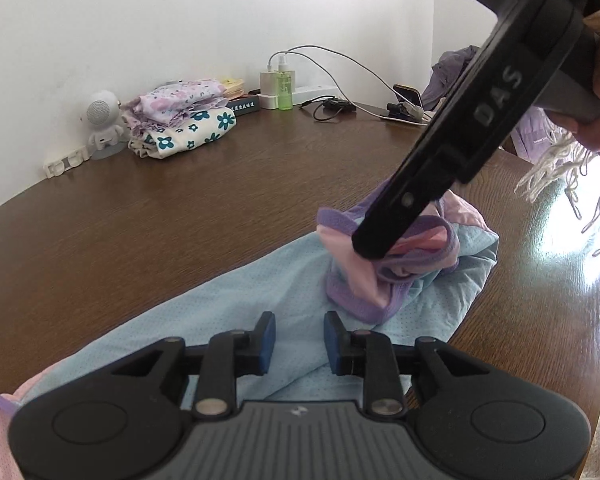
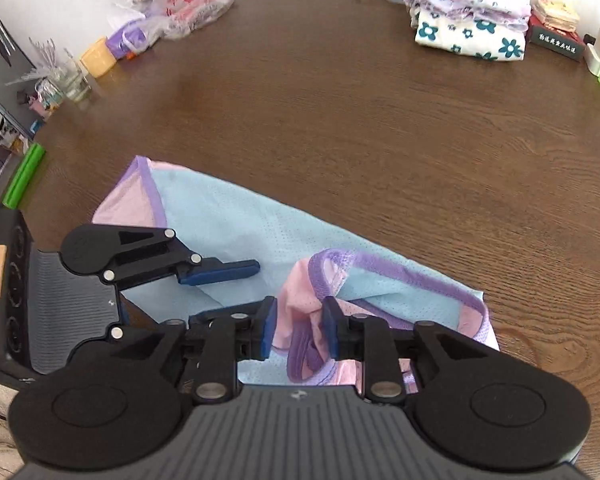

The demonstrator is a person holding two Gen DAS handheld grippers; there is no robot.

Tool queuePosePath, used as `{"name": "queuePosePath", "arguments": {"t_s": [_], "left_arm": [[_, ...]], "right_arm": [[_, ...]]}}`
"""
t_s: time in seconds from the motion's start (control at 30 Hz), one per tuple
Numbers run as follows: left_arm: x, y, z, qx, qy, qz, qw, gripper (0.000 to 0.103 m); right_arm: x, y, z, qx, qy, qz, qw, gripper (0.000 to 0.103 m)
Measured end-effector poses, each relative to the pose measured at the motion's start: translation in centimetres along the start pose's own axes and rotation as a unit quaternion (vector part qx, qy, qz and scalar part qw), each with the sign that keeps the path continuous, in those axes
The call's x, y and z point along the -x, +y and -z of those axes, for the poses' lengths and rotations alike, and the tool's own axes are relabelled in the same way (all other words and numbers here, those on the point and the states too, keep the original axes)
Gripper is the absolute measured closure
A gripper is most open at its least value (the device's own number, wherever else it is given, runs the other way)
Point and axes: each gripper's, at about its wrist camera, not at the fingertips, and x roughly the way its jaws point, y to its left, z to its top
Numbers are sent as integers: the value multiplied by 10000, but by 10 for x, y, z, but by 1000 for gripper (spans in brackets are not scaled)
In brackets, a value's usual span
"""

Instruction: Fold clothes

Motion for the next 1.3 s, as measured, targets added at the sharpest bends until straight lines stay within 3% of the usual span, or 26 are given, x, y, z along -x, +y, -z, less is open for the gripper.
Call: {"name": "queuePosePath", "arguments": {"t_s": [0.07,0.2,0.3,0.47,0.6,0.7,0.8,0.87,0.9,0.93,0.97,1.0,1.13,1.3], "left_arm": [[8,2,-1,85,-55,-8,9999,67],[27,1,-13,91,-318,-128,9994,64],[28,-9,-26,56,-407,-46,9991,64],[5,-34,-44,11,-215,245,9995,65],[-14,-54,-58,-26,-61,477,9988,65],[-28,-68,-69,-53,55,651,9979,68],[-41,-82,-78,-72,162,800,9966,79],[-43,-83,-76,-47,199,785,9967,93],[-43,-84,-75,-39,200,783,9967,101],[-40,-84,-73,-38,170,788,9967,101],[-37,-85,-71,-43,140,786,9968,101],[-32,-87,-68,-56,109,773,9969,102],[-16,-91,-57,-27,31,663,9978,102],[-17,-89,-43,151,165,540,9983,102]], "right_arm": [[23,-6,4,-87,-411,-171,9990,69],[67,-34,23,-265,-1078,21,9938,66],[77,-62,45,-498,-1242,418,9901,66],[66,-106,63,-899,-1300,149,9873,66],[55,-111,42,-521,-1101,-21,9925,67],[39,-109,17,-111,-620,-160,9979,67],[21,-98,-4,393,-99,-101,9991,69],[9,-91,-13,705,227,-15,9973,71],[3,-88,-17,827,391,-16,9958,80],[-2,-84,-19,949,542,-52,9940,92],[-7,-80,-19,1106,641,-45,9918,96],[-8,-74,-18,1282,643,1,9897,101],[-3,-51,-18,1697,303,157,9849,101],[-5,-37,-17,1692,54,113,9855,101]]}}
